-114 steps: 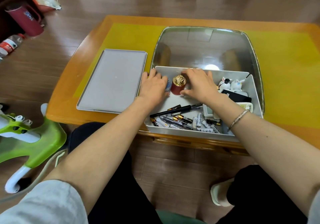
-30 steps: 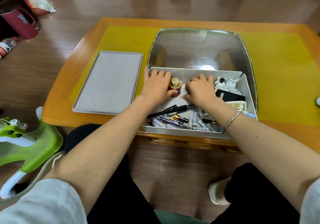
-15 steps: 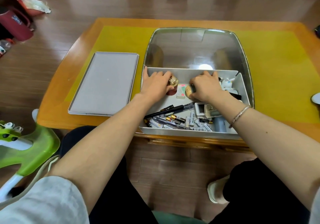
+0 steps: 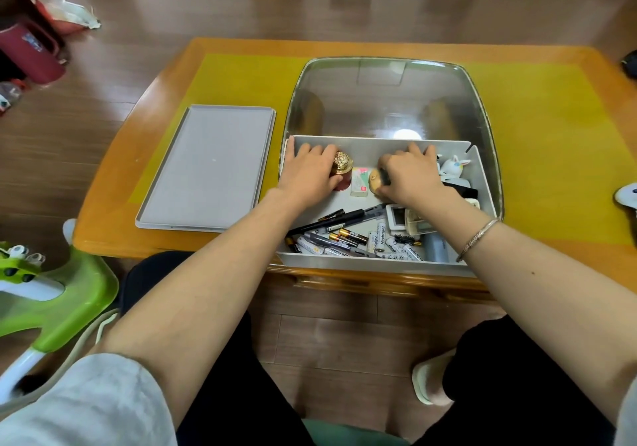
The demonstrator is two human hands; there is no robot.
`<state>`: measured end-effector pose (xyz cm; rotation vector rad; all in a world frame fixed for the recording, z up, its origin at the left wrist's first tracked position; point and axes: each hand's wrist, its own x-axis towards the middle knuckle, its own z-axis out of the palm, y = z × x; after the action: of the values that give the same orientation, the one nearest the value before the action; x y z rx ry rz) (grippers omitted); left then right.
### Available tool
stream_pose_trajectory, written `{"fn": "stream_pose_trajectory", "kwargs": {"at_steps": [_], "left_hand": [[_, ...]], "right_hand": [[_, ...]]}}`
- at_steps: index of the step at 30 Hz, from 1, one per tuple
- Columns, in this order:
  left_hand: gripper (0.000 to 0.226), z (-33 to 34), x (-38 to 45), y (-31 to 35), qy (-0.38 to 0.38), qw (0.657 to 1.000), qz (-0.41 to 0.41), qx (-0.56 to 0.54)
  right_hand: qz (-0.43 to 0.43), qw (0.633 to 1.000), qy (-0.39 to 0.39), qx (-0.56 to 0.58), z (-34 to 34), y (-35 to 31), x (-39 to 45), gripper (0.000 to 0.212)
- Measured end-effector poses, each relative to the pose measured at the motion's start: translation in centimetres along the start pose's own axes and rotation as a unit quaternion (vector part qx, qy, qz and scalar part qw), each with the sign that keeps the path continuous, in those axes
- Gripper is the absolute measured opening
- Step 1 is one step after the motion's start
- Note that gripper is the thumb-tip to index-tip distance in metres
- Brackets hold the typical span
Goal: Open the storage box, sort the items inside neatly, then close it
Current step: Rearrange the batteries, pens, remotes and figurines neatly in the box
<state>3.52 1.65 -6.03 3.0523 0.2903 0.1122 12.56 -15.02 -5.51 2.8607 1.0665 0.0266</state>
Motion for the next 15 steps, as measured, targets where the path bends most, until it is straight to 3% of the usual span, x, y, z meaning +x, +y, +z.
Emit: {"fn": "stream_pose_trajectory", "kwargs": {"at_steps": [4,7,12,15], "left_hand": [[0.053,-0.3,-0.2,-0.2,-0.009,0.999,-0.002,-0.034],[0.055,-0.8,-0.6,0.1,-0.011,0.998,-0.012,-0.069],[0.054,-0.7,-2.8,1.4,0.002,0.996,-0.072,-0.052],[0.062,0.0,-3.7,2.1,-0.065,0.989,-0.117,-0.065]], "right_hand": [[0.012,0.997,0.031,0.072,-1.1,1.8,-0.9,0.046],[0.034,0.992,0.065,0.102,-1.9,4.0,-2.2,0.041],[0.054,0.981,0.056,0.177,-2.4,6.6,-4.1,0.029],[0.046,0.974,0.032,0.22,-2.6,6.8,-4.8,0.028]]}}
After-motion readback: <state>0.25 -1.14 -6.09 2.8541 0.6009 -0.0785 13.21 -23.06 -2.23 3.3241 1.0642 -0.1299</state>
